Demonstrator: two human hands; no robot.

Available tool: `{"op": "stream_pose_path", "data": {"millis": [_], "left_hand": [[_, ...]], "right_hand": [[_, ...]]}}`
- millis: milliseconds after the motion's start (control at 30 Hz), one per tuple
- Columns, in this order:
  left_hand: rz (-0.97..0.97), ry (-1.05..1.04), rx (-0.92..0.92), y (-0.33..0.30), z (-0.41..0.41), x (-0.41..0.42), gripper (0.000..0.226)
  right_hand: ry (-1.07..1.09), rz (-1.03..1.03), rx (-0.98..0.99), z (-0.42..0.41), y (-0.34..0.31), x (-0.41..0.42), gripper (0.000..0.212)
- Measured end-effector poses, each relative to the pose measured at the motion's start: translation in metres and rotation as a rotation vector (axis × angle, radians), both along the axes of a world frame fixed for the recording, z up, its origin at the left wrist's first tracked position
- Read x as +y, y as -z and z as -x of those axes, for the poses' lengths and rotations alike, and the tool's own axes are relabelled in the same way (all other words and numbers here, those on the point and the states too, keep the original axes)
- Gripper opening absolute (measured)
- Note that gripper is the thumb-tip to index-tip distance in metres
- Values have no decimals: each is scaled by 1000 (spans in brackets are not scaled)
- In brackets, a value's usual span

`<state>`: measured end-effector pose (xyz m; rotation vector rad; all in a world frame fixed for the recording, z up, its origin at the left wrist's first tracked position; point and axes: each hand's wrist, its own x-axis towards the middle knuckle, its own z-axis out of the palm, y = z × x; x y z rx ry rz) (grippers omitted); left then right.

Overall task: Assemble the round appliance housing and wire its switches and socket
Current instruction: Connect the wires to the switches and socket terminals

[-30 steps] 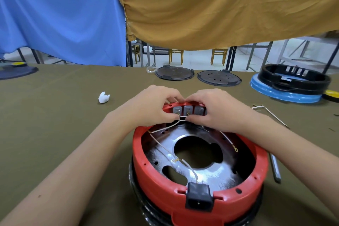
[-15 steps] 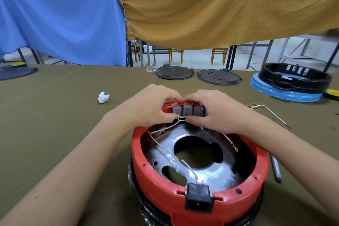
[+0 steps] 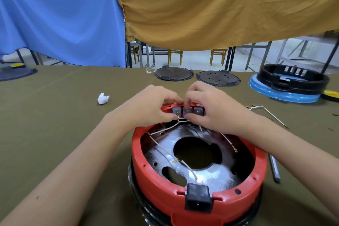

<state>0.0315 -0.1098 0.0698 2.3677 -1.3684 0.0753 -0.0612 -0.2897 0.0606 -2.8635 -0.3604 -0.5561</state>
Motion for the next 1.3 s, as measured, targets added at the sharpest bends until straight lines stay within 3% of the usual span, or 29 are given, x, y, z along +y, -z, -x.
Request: {"op": "stream_pose_path", "data": {"millis": [200,433,1167,1300], "left_hand": [[-15,1,-15,0,-2,1,34],[-13,10,-41,0,1,1,33],[4,2,-41,0,-2,1,36],[-3,1,-38,0,-2,1,36]], "right_hand": [[-36,189,48,-4,-3,7,22],[-10,258,76,-7,-2,14,22],[28,-230,142,-12,2,6,4],[15,-320,208,-14,-1,5,11]]}}
